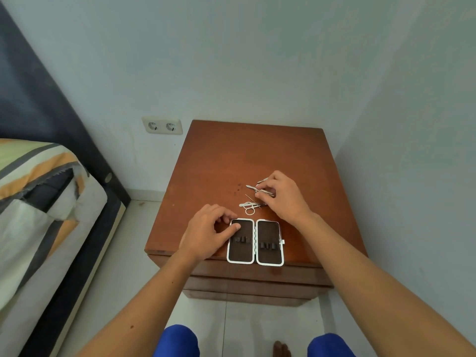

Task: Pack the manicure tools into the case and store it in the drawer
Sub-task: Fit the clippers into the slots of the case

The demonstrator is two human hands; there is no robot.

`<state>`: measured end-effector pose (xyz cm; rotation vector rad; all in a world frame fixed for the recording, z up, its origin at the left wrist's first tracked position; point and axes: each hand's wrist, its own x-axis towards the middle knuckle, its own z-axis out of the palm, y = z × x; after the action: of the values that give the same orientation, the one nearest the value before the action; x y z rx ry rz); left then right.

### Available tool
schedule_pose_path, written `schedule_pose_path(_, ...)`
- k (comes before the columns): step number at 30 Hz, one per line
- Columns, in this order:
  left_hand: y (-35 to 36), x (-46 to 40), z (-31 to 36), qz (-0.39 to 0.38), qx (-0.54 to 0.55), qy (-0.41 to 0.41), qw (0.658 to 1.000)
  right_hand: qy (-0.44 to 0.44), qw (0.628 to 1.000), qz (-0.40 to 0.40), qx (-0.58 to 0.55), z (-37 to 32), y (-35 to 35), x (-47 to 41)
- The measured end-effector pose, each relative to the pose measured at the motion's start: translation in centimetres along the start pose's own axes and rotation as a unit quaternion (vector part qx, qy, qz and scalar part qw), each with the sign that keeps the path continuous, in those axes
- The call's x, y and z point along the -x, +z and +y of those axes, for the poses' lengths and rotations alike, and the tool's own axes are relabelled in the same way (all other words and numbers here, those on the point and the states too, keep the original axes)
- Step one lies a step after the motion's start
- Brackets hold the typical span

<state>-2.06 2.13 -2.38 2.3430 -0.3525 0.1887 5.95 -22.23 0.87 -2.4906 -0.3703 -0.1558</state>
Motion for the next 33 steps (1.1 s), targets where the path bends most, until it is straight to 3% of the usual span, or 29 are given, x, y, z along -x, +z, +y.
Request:
schedule_pose_path(4,0.0,-0.1,0.0,0.004,0.007,-0.004,1.000,-0.023,0.997,-0.043,0.062,-0.5,0.3,-0.8)
schedule_pose_path(9,0.0,-0.1,-0.1,0.002,0.013,-0.013,1.000,-0.019,0.998,-0.027,0.044,-0.8,0.3,-0.2)
schedule_pose_path(14,0.0,-0.1,-0.2,0.003,0.018,-0.019,1.000,0.073,0.981,0.057,-0.169,-1.8,-0.7,2.2)
schedule_pose_path(19,0.1,-0.2,-0.3,0.001,0.019,-0.027,0.999,0.120,0.941,-0.012,-0.317,-1.5,-0.6,5.3)
schedule_pose_path(26,0.1,-0.3,-0.3,-0.001,0.022,-0.037,0.999,0.123,0.961,-0.021,-0.248,-0.9,0.1,7.7)
schedule_pose_path(33,0.4,-0.3,-0.6,0.000,0.015,-0.037,0.999,0.062,0.991,-0.026,-0.119,-1.1,0.1,9.6)
